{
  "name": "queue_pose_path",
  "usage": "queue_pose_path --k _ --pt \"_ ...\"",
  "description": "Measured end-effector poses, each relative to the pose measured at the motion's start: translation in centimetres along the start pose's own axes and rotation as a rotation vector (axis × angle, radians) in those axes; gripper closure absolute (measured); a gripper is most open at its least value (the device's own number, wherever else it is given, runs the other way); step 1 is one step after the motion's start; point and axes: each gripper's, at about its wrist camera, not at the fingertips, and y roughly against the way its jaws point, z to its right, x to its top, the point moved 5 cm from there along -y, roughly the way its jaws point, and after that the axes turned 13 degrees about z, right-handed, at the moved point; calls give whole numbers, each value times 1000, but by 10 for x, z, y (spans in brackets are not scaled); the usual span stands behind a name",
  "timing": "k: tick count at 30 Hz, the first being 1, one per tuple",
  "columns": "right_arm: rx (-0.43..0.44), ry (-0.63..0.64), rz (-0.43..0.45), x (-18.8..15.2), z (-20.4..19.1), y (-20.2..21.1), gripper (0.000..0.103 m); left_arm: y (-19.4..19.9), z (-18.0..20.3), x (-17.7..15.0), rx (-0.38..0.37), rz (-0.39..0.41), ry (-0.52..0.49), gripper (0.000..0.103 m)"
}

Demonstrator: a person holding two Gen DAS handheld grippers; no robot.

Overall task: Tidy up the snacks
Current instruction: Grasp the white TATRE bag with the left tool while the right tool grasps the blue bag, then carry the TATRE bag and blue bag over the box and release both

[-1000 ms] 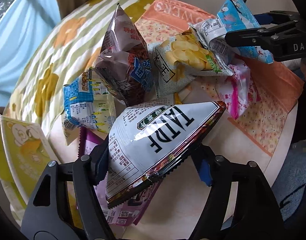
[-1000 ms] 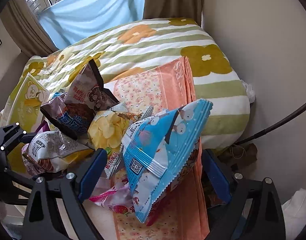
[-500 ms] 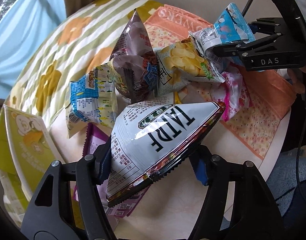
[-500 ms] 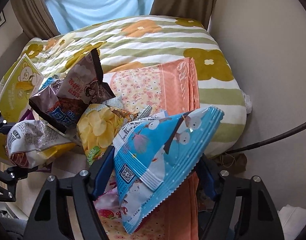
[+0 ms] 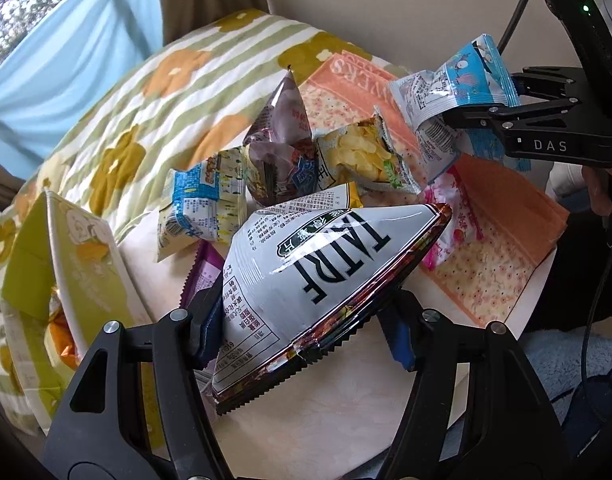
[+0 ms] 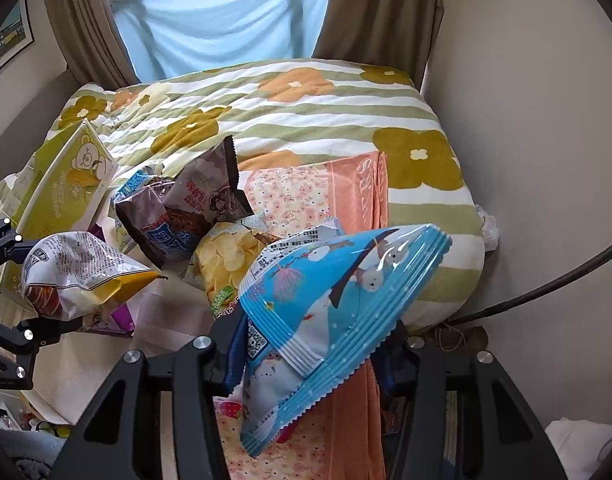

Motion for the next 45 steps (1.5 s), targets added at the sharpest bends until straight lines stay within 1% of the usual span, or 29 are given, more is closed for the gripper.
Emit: queue_pose_path --k 6,10,15,21,25,27,31,35,38,41,45 --pt "28 27 65 12 -4 35 57 34 0 9 85 80 38 41" --pt "65 68 120 25 -14 56 57 59 -11 13 149 140 83 41" --pt "144 122 185 45 -40 75 57 97 -35 11 239 201 169 41" --pt "264 171 248 72 -92 88 57 138 -80 -6 362 226 251 41" --pt "340 199 270 88 -137 88 57 160 -122 -27 431 221 304 41" --pt "373 216 277 94 -164 87 57 168 -146 -42 453 211 335 41" --pt "417 243 280 101 -212 82 57 177 -191 -71 467 186 391 41" --pt "452 246 252 104 -257 69 57 178 -235 -102 462 134 421 41" --pt "465 249 214 101 -290 55 57 172 -261 -122 434 96 441 41" --pt "465 237 175 97 -315 42 57 160 -280 -138 390 67 451 41" --pt "437 213 127 88 -340 27 57 143 -296 -152 306 38 458 40"
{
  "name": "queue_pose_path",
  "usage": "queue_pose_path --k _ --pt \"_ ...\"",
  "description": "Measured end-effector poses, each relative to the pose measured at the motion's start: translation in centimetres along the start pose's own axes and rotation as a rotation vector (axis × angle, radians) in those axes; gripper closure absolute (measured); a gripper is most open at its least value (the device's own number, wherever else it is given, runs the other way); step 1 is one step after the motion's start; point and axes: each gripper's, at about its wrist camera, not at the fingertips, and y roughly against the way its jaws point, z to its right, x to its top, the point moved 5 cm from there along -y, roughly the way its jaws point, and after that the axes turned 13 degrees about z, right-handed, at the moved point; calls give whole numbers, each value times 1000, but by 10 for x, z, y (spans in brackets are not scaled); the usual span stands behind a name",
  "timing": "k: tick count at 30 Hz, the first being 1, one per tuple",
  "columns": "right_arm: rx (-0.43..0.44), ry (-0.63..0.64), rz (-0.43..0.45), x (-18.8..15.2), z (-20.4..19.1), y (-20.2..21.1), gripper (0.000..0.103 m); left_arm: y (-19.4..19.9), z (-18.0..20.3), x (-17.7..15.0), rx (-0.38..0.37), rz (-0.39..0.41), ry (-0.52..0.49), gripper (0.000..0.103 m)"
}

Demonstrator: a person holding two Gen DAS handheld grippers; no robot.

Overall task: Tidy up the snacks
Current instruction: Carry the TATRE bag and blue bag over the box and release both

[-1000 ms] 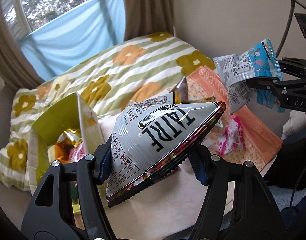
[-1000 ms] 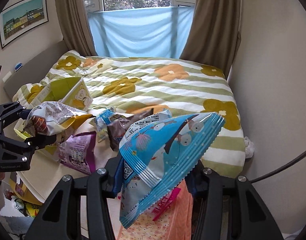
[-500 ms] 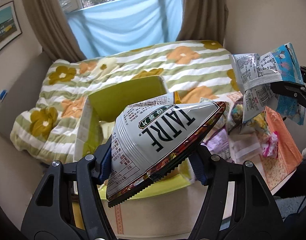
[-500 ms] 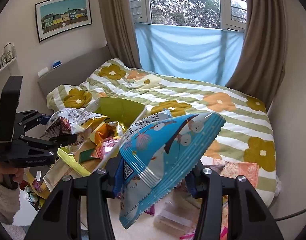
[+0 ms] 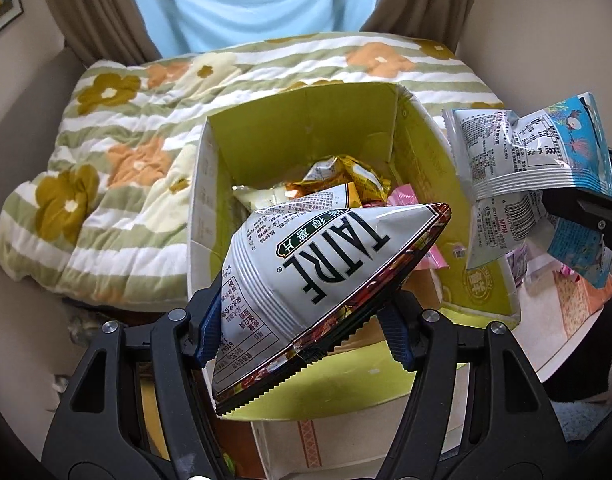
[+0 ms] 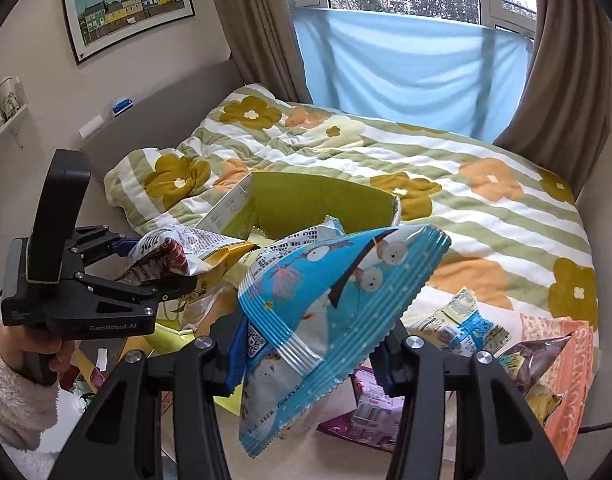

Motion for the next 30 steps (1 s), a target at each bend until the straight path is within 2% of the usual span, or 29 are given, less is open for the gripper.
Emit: queue_pose_path --k 2,3,4,5,8,13,18,24,25,27,28,29,30 --pt "-19 -17 -17 -3 -3 -6 57 -7 -2 -2 -26 -9 -11 32" --pt "-29 -26 -26 -5 -5 -9 57 -9 -3 -2 -44 -10 -16 20" --pt "-39 -35 -34 -7 -7 -11 57 -10 -4 -3 -56 -9 -20 4" --pt "-50 -45 -43 -10 -8 -13 57 -9 -1 -3 -66 -4 -22 0" --pt "-75 -65 -66 -15 -11 -15 57 -5 -1 -5 -97 0 -24 0" --pt "-70 -68 -96 -19 -18 -21 57 5 -6 -15 -68 10 -19 0" --pt "-12 -73 -120 -22 -25 -32 57 12 -18 -26 -29 4 66 0" --pt "48 -83 -135 -24 -36 -44 54 26 -32 -29 18 36 124 0" --pt "54 -87 -136 -24 -38 -46 50 28 -33 -29 25 41 131 0" --pt "51 -84 -134 -26 -41 -47 32 32 -37 -30 34 51 146 0" --pt "49 -83 -120 -27 -42 -46 14 33 -38 -31 37 53 152 0" --pt "50 -84 -105 -27 -42 -44 7 34 -39 -33 39 54 155 0" --pt "48 -85 -90 -27 -41 -41 7 35 -40 -34 40 54 157 0"
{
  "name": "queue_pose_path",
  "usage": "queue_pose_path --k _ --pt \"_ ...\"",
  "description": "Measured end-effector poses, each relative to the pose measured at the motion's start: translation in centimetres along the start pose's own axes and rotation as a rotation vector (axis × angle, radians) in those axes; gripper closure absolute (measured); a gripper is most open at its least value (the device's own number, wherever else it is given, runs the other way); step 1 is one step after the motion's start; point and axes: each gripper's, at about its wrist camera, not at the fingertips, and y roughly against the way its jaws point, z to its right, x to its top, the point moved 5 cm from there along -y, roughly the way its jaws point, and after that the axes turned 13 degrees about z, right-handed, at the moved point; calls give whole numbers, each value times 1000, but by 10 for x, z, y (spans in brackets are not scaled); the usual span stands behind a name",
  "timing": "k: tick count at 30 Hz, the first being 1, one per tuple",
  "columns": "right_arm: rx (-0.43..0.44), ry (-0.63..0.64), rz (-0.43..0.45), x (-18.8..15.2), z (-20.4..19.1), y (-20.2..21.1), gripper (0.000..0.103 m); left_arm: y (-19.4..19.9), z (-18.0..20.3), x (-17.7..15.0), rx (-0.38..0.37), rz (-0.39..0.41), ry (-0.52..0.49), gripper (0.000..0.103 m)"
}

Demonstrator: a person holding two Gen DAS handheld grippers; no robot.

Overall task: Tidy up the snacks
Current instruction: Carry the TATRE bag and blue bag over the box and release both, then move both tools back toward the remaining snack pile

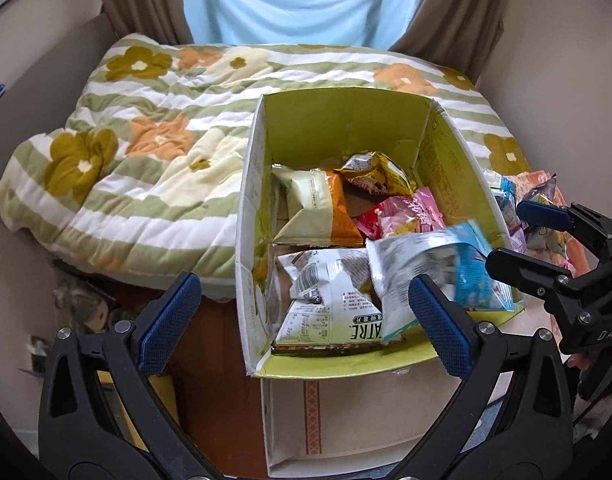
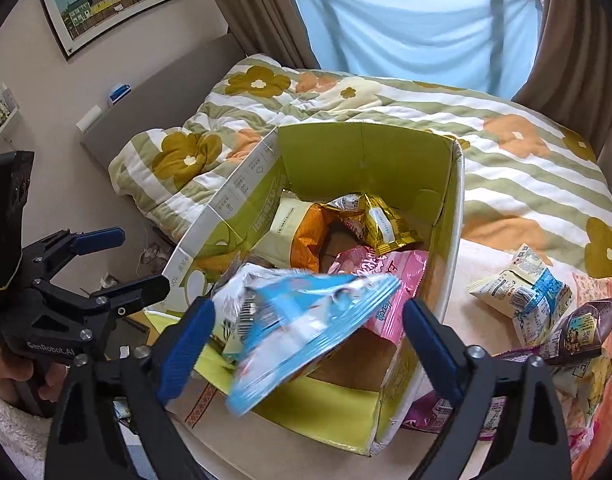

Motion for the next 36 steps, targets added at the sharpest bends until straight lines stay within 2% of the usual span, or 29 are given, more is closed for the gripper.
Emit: queue_pose_path --k 14,21,28,36 --pt "-51 -30 32 -8 -3 24 7 15 1 -10 -29 14 -12 0" --pt "-113 -65 70 -16 -4 48 7 26 16 -11 -92 36 -45 0" --pt "-208 -112 106 -27 17 90 7 34 52 -6 -151 62 -87 0" --pt "-284 -179 142 -46 68 143 7 36 127 -1 -202 81 -145 0"
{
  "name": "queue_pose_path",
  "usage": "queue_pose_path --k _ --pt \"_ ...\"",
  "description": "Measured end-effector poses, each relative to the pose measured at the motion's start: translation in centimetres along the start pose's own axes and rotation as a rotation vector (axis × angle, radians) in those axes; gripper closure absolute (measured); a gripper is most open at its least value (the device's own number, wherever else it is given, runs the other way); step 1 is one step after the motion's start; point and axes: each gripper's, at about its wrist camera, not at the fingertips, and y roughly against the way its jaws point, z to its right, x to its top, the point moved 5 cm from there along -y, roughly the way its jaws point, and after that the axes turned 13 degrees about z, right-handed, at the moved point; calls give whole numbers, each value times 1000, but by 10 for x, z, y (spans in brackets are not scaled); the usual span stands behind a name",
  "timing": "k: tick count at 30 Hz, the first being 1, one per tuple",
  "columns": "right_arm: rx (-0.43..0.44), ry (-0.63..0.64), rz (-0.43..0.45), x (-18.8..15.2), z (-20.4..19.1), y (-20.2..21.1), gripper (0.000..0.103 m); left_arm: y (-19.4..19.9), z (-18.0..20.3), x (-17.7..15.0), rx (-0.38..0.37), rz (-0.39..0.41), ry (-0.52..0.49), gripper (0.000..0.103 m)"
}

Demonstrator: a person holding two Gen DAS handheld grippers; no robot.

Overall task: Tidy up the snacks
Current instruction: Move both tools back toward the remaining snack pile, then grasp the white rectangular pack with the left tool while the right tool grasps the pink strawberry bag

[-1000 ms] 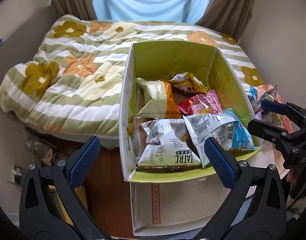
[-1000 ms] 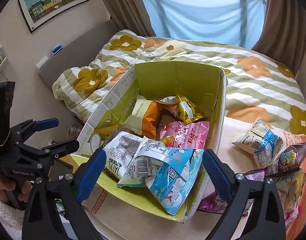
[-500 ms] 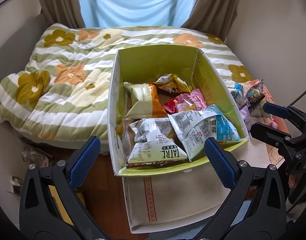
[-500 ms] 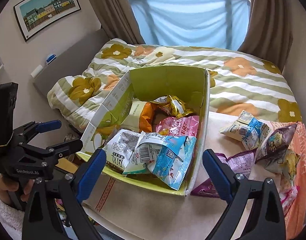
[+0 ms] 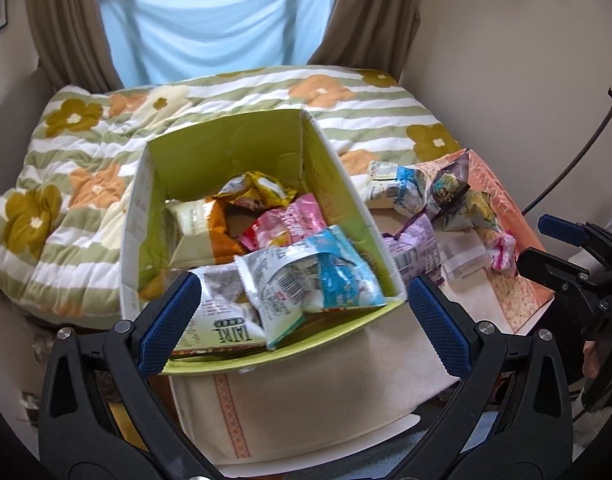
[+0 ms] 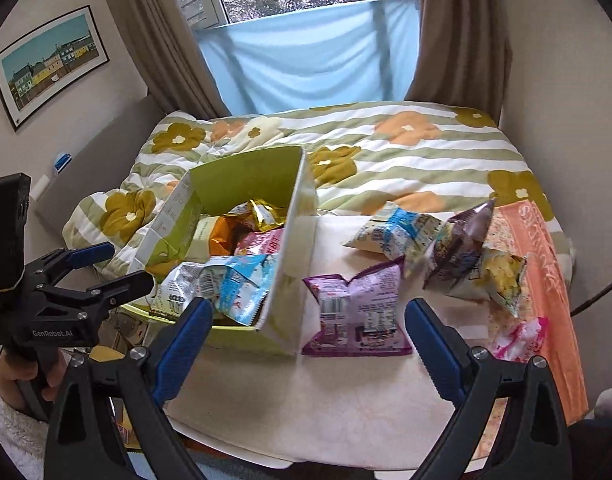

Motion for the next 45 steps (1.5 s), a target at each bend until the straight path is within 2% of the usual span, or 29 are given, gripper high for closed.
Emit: queue_pose_path --k 6,13,19,23,30,37,45 --pt "-45 -44 -22 -8 71 21 7 -24 71 0 -36 -31 7 0" --pt "-78 -21 -88 -26 152 34 7 -63 155 -7 -68 -90 8 0" --pt "-61 62 -127 -41 205 33 7 -102 213 -14 -76 -150 45 0" --pt "-31 133 -147 -48 229 22 7 -129 237 -23 -65 -193 62 0" --pt "18 265 -174 -68 244 -2 7 -186 265 -45 -55 -294 82 0" --pt "46 418 -199 -88 245 -30 7 -243 274 -70 -48 -385 95 0" --pt "75 556 -246 -106 238 -52 7 -275 273 -87 -25 -448 113 0"
